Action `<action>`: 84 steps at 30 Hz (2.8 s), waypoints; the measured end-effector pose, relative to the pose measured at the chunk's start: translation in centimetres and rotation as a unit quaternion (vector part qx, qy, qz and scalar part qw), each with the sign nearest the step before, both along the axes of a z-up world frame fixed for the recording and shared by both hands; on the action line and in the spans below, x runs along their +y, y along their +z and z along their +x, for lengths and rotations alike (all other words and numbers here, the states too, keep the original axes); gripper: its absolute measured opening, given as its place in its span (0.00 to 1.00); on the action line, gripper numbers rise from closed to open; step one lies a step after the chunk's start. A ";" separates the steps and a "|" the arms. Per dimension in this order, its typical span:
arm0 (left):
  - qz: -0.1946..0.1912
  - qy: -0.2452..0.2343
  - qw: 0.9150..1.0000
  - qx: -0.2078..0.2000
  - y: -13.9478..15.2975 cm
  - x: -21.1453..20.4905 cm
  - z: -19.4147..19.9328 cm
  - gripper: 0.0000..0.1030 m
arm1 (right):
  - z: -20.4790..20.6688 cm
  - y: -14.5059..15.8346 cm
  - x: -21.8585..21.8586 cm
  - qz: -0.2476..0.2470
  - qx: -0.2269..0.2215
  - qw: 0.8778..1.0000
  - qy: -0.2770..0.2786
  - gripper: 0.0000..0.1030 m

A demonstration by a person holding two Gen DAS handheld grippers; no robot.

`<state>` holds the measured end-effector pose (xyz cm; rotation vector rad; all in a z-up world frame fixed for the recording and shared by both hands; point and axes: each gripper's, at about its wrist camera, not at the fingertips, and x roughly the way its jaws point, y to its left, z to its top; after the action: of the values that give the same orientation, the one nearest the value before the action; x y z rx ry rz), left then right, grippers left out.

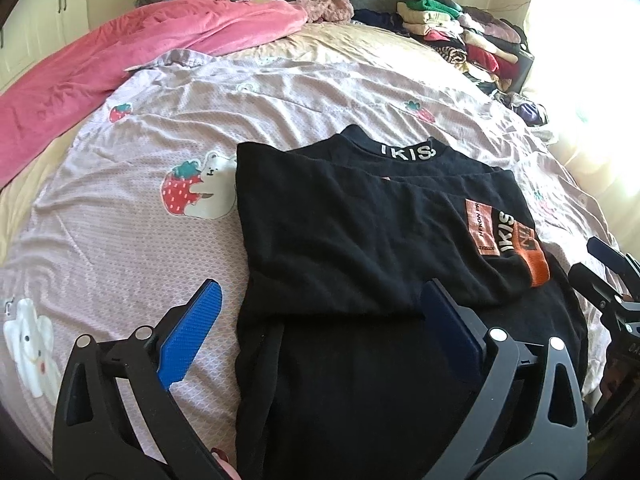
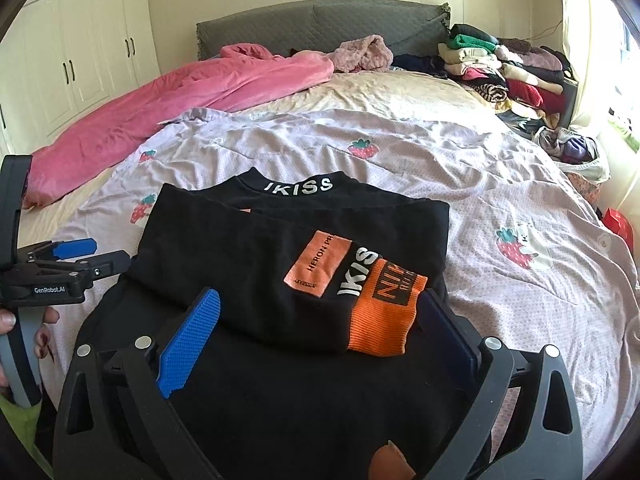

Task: Fold small clothes

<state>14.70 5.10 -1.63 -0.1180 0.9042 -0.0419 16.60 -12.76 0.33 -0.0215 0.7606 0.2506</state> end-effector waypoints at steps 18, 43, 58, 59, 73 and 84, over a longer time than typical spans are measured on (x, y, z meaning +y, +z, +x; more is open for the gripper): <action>-0.006 0.010 1.000 -0.024 2.4 1.4 -2.3 0.91 | -2.4 2.1 -2.8 0.006 -0.024 0.999 -0.025 0.95; 0.005 0.023 0.999 -0.034 3.0 4.5 -8.3 0.91 | -12.9 6.8 -11.4 0.018 -0.083 0.993 -0.081 0.95; 0.015 0.029 0.999 -0.016 1.2 6.3 -13.0 0.91 | -19.1 5.8 -14.6 -0.017 -0.064 0.993 -0.102 0.95; 0.015 0.028 0.999 -0.015 1.1 6.3 -13.4 0.91 | -19.3 5.5 -14.4 -0.018 -0.060 0.993 -0.098 0.95; 0.019 0.026 0.999 0.025 -2.1 5.8 -16.9 0.91 | -18.7 -1.1 -10.6 -0.025 0.025 0.999 -0.037 0.95; 0.023 0.016 0.995 0.095 -7.0 3.8 -18.4 0.91 | -16.3 -8.4 -6.5 -0.058 0.123 0.991 0.002 0.95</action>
<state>-3.65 8.94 -8.65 -0.0949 1.0930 0.0212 0.33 -19.30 -8.10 -0.1034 1.0204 0.2155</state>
